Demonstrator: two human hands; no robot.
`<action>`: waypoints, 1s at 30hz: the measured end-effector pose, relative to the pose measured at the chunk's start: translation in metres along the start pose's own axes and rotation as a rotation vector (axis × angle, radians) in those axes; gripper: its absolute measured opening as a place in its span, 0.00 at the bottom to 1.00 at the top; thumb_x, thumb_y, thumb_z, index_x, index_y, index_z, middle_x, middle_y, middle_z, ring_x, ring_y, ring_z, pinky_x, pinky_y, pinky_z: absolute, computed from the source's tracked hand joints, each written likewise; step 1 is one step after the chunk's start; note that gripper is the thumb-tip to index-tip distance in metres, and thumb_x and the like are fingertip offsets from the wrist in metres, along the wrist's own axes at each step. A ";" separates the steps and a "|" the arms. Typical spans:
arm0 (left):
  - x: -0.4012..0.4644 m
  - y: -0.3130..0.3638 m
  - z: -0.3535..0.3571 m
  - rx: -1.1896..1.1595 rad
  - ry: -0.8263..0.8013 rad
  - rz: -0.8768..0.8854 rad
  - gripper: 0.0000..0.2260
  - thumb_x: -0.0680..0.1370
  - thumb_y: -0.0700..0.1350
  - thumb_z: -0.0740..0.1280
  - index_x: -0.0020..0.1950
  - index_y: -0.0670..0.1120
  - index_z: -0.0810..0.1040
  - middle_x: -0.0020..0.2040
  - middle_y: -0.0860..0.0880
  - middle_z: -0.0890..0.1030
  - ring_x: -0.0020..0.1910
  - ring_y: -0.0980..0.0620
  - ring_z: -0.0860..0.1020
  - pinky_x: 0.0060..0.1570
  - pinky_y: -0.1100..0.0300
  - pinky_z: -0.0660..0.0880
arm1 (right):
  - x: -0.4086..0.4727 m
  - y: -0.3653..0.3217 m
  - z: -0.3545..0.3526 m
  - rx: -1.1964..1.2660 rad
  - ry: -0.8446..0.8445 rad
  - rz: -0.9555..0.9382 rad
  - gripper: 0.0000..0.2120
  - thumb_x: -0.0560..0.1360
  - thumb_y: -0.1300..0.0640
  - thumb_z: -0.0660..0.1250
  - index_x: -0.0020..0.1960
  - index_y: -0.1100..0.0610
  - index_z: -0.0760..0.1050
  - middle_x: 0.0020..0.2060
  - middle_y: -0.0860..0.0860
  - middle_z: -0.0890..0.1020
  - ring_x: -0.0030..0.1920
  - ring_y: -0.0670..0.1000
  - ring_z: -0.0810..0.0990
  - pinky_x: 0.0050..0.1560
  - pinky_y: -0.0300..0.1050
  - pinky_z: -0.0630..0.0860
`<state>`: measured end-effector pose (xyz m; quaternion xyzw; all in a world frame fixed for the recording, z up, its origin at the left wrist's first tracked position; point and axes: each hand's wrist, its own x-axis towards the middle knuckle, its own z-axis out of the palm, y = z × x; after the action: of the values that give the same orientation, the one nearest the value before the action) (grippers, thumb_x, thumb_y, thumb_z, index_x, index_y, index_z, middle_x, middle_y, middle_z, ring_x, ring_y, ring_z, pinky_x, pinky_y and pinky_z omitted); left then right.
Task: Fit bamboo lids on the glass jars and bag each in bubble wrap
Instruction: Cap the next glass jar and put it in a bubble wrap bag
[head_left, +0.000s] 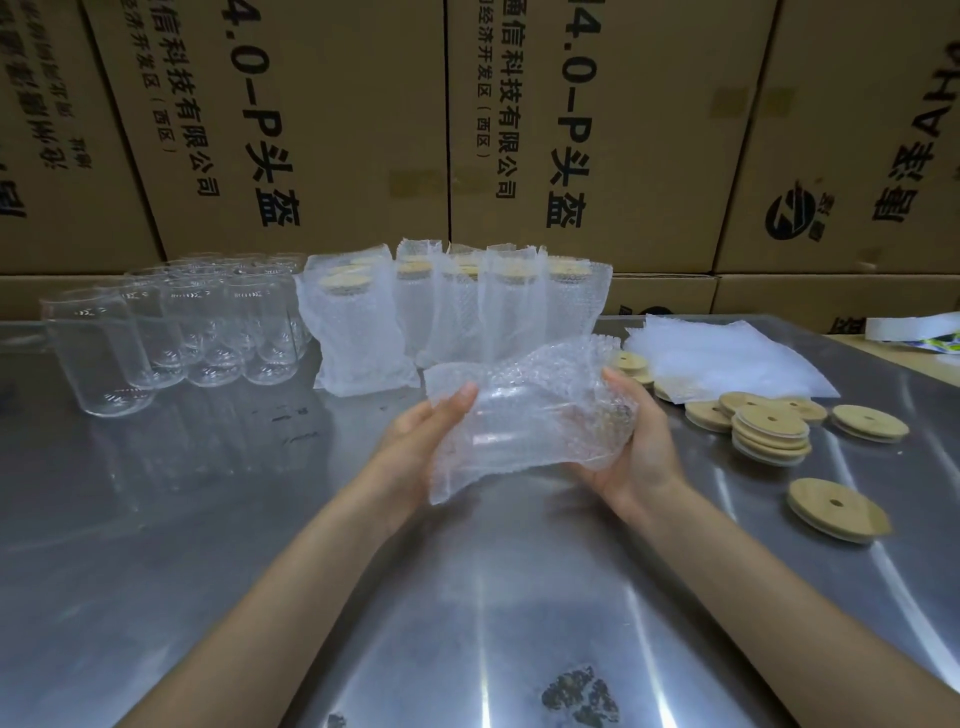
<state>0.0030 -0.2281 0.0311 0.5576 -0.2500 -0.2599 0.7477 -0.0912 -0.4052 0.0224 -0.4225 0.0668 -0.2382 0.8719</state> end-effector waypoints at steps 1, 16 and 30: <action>0.000 -0.002 0.000 0.016 0.002 0.035 0.18 0.65 0.56 0.73 0.50 0.48 0.84 0.50 0.51 0.85 0.47 0.54 0.84 0.38 0.65 0.79 | 0.001 0.001 0.000 -0.012 0.005 -0.017 0.22 0.65 0.48 0.71 0.57 0.55 0.82 0.54 0.57 0.84 0.50 0.58 0.84 0.50 0.53 0.81; -0.001 -0.008 0.006 -0.165 0.031 -0.007 0.28 0.66 0.51 0.77 0.64 0.52 0.74 0.59 0.50 0.82 0.57 0.48 0.81 0.55 0.53 0.79 | -0.001 -0.001 0.007 -0.254 0.224 -0.204 0.41 0.64 0.32 0.66 0.69 0.56 0.70 0.62 0.54 0.79 0.61 0.54 0.79 0.64 0.56 0.74; -0.013 -0.017 0.030 0.035 0.183 0.337 0.32 0.62 0.47 0.80 0.62 0.56 0.69 0.55 0.60 0.81 0.55 0.59 0.81 0.51 0.55 0.80 | -0.026 0.030 0.036 -0.164 -0.254 0.190 0.34 0.70 0.38 0.67 0.69 0.58 0.70 0.62 0.56 0.80 0.63 0.55 0.79 0.65 0.51 0.74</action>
<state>-0.0285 -0.2446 0.0215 0.5421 -0.2754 -0.0751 0.7903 -0.0916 -0.3513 0.0201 -0.5107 0.0150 -0.0935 0.8545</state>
